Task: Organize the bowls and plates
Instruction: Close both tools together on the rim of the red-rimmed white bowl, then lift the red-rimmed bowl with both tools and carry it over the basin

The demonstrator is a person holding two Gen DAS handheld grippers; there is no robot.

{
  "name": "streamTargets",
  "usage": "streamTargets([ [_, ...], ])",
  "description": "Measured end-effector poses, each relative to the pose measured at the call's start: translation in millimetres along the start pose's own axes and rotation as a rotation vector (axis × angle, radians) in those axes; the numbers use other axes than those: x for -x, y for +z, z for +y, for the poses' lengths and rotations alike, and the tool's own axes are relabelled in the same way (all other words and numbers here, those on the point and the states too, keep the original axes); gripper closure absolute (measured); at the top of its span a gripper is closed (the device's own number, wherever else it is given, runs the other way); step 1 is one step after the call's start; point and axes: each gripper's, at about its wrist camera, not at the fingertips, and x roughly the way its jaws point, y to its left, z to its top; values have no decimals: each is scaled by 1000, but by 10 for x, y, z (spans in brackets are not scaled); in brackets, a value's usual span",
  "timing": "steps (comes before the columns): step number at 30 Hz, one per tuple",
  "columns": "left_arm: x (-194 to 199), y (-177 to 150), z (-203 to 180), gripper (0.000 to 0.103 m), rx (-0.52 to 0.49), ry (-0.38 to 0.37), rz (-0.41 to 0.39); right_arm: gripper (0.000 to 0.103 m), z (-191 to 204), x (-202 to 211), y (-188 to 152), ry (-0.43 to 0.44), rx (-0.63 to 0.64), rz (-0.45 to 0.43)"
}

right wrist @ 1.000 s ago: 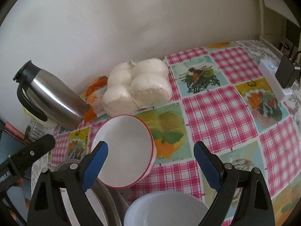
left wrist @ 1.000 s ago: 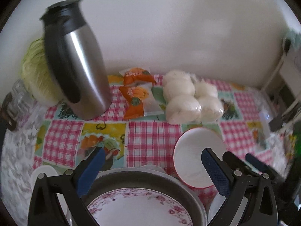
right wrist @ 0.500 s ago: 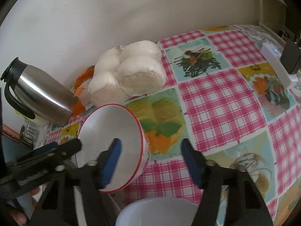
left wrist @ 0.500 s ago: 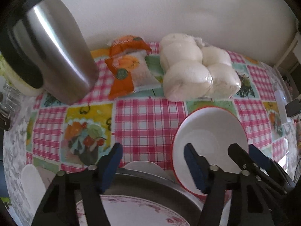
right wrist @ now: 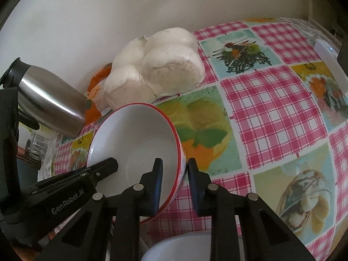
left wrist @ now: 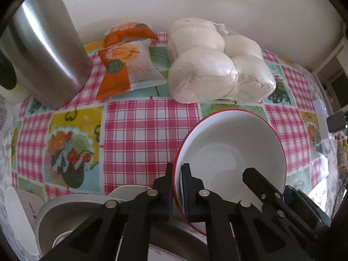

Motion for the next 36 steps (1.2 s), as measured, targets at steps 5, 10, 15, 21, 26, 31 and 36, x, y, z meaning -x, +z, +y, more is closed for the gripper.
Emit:
streamTargets([
  [5,46,24,-35,95,-7,-23,-44,79,-10,7,9,1,2,1],
  [10,283,76,-141,95,-35,-21,-109,79,-7,97,7,8,3,-17],
  [15,562,65,-259,95,-55,-29,-173,79,-3,326,24,19,4,-63],
  [21,902,-83,-245,96,-26,-71,-221,79,9,680,42,43,14,-113],
  [26,1102,-247,-200,95,-16,-78,-230,79,98,980,-7,36,46,-135],
  [31,1317,-483,-59,95,34,-90,-262,79,269,1223,-154,30,82,-134],
  [36,1435,-740,177,95,112,-120,-265,79,449,1312,-350,41,126,-98],
])
